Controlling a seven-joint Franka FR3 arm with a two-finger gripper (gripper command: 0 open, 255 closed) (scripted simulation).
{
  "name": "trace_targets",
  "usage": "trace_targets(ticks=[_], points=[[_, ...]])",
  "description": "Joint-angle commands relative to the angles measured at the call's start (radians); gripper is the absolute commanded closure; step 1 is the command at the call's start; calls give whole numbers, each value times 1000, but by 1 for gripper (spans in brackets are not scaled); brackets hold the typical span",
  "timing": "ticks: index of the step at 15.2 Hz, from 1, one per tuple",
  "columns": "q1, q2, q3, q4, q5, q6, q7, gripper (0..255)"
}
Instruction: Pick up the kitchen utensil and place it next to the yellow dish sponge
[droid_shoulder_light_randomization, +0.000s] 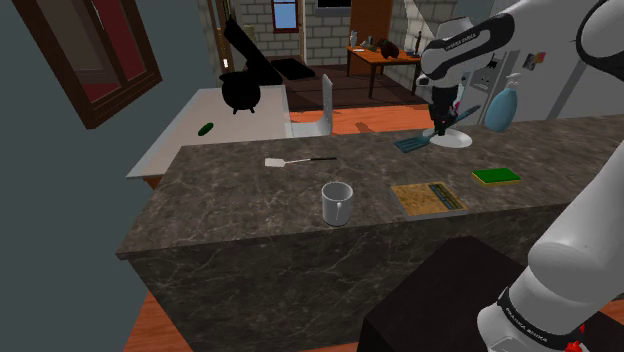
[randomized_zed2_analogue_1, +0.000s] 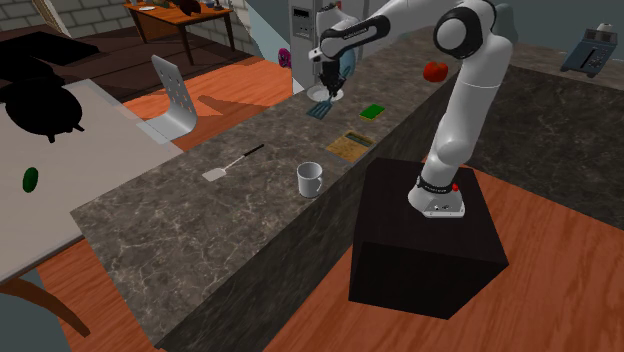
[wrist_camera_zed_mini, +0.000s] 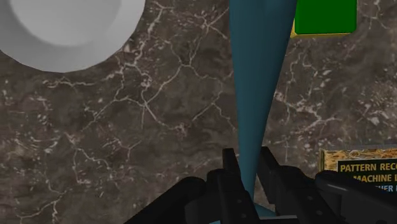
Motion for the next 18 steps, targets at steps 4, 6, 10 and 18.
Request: trace_targets(ticks=[4,6,10,18], points=[[-65,76,-55,89,29,1,-133,255],[-99,122,-76,142,50,-2,-194,255],[-101,137,-75,106,54,49,-191,255],[-106,178,-72,46,66,147,-189,255]])
